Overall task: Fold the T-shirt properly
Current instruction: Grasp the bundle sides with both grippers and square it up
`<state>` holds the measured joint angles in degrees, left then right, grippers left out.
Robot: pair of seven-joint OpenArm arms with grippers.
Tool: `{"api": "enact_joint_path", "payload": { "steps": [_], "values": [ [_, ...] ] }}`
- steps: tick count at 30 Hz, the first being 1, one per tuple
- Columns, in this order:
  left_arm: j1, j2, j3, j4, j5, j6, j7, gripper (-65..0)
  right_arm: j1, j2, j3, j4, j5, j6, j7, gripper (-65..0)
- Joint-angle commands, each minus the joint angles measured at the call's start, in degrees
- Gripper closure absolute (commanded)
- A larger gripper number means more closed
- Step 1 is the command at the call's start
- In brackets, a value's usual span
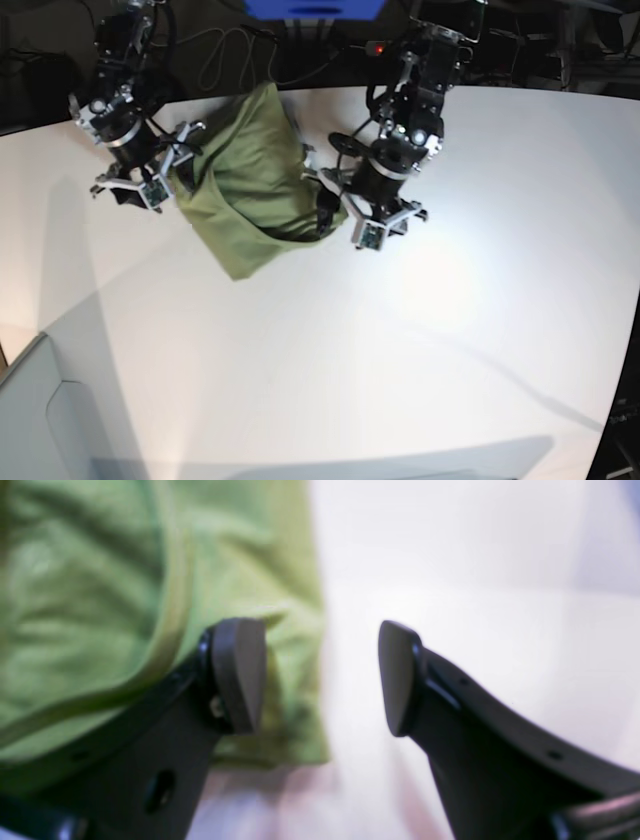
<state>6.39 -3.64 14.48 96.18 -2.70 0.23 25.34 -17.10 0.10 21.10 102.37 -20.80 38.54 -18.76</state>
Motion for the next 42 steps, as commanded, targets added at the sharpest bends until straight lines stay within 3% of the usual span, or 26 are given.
{"api": "enact_joint_path", "payload": {
  "steps": [1,11,21,29,42],
  "values": [
    [0.16,0.17,0.07,2.15,-0.16,0.17,-1.39,-35.3,-0.79,0.3,0.13,1.06,1.06,-0.26,1.75,-34.3],
    [7.63,0.43,-3.18,10.41,-0.07,0.25,-1.39,-35.3,-3.86,0.21,2.68,3.17,1.06,-0.35,1.84,-34.3],
    [12.99,2.01,-3.62,9.27,-0.25,0.25,-1.56,-35.3,-4.92,-2.08,2.77,4.93,3.26,-0.35,1.84,-34.3],
    [14.49,4.12,-2.13,8.65,-0.25,0.08,-1.47,-35.3,-3.86,-0.49,3.12,-2.54,3.7,-0.35,1.93,-34.3],
    [12.82,5.62,-1.51,-1.37,-0.25,-0.01,-1.91,-35.3,-3.86,0.12,3.38,6.34,3.52,-0.35,1.31,-34.3]
  ]
}}
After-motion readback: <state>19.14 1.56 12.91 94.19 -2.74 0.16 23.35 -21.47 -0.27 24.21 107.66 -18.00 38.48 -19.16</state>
